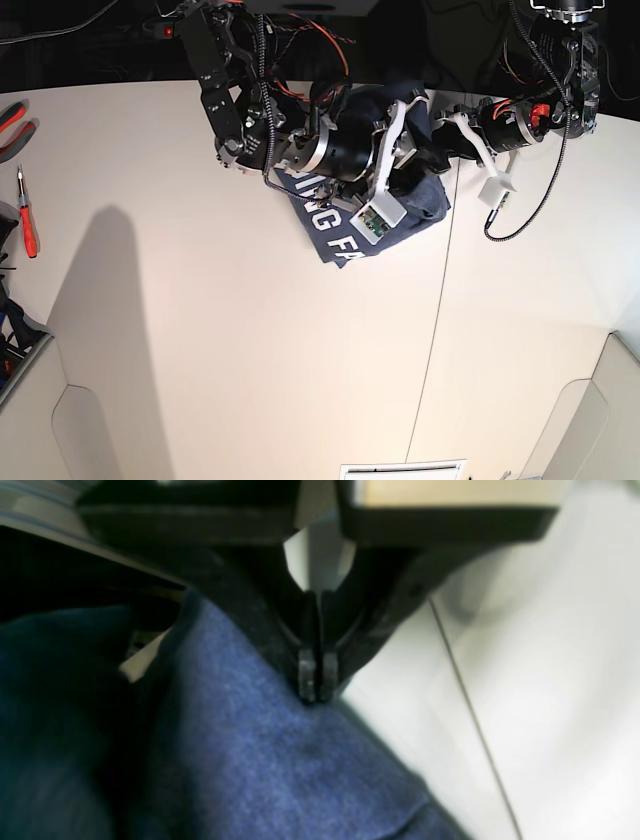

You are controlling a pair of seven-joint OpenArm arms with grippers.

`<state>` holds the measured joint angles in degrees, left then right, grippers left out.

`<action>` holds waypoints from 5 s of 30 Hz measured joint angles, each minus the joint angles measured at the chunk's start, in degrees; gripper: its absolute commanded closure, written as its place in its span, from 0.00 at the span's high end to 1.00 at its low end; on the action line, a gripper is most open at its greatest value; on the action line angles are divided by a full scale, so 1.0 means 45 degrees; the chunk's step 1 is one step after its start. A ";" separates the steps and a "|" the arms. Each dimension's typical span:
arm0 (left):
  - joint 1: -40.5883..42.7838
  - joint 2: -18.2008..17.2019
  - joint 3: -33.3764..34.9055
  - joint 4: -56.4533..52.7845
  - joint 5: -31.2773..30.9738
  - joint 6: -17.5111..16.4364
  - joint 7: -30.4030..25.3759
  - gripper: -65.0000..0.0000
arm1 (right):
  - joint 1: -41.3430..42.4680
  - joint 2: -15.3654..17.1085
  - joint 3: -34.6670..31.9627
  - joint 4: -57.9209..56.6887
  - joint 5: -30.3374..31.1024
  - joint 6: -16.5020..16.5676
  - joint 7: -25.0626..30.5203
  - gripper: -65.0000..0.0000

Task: Layout the t-shirt on the table in an organized manner, then fold the t-shirt properly
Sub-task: 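Fold the shirt again with the right gripper onto the folded stack, then press and tuck the folded shirt with both grippers, then drag the folded shirt with the right gripper to the table edge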

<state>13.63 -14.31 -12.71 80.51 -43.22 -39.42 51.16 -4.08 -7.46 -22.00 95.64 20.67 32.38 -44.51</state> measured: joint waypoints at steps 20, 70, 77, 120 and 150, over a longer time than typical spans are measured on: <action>0.0287 -0.0646 -0.4639 0.2725 -0.3196 -0.0010 0.2098 0.00 | 0.1617 -0.0112 -0.0131 0.0000 -0.0486 -0.0034 0.0165 0.34; -0.3293 0.0214 0.0578 -0.1749 0.1044 0.2006 -0.0816 0.00 | 0.2263 -0.0277 0.5464 -0.5557 0.0029 -0.0729 -0.0845 0.00; -0.5022 0.0180 0.0525 -0.3002 0.1447 0.2769 -0.1141 0.00 | 0.0583 -0.0238 0.5464 -0.3604 0.0539 -0.0481 -0.1447 0.00; -0.4031 -0.1647 -0.1190 -0.2822 -0.0146 0.1948 -0.1467 0.00 | 0.1302 -0.0233 0.0957 -0.5173 -0.3895 -0.2254 0.1627 0.00; -0.4017 -0.0384 -0.1190 -0.2822 -0.1035 0.1020 -0.1287 0.00 | 0.1865 0.3279 1.0219 -0.5197 -0.3789 -0.4469 0.1554 0.00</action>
<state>-4.45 -16.03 -18.06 67.81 -47.88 -34.83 45.36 4.32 7.29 23.99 72.25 3.62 12.27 -37.52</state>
